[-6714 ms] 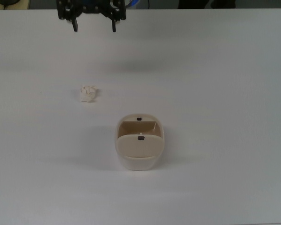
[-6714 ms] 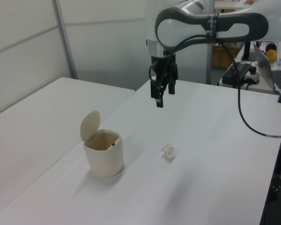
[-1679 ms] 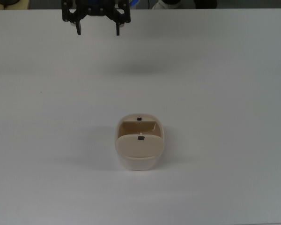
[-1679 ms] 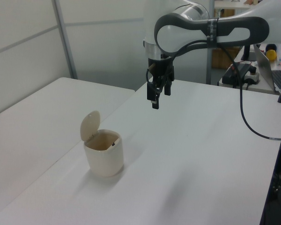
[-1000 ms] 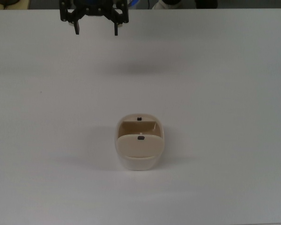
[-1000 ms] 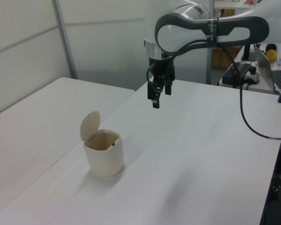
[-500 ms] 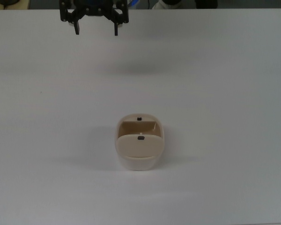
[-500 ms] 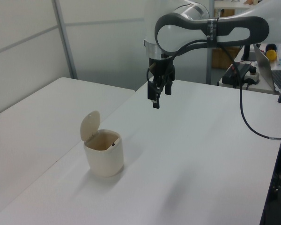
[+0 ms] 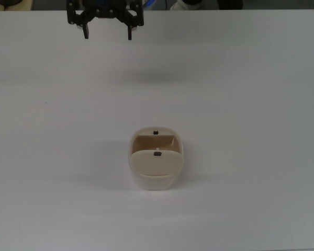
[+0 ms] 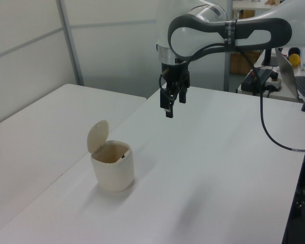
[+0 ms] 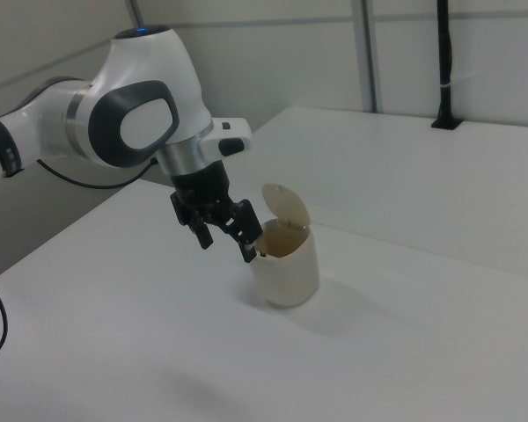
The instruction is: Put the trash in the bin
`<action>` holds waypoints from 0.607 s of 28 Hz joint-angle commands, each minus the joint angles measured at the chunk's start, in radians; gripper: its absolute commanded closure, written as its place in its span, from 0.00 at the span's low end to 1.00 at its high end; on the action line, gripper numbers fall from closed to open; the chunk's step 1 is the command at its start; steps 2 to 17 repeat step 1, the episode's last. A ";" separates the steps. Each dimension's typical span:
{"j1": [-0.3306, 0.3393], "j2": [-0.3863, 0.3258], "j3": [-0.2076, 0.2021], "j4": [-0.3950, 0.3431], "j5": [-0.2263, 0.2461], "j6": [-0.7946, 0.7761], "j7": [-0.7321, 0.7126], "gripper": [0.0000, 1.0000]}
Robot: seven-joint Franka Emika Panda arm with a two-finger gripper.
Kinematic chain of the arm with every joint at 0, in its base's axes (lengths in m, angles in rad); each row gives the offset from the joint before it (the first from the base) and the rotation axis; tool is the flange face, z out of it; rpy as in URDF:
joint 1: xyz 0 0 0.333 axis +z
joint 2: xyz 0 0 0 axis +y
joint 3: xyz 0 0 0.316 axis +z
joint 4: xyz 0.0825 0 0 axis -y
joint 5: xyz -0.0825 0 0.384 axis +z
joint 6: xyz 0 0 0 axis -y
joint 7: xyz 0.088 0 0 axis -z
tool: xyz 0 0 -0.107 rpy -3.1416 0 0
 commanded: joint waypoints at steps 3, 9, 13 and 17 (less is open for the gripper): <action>0.005 -0.007 -0.007 -0.008 0.002 -0.020 0.001 0.00; 0.005 -0.007 -0.007 -0.008 0.002 -0.020 0.001 0.00; 0.005 -0.007 -0.007 -0.008 0.002 -0.020 0.001 0.00; 0.005 -0.007 -0.007 -0.008 0.002 -0.020 0.001 0.00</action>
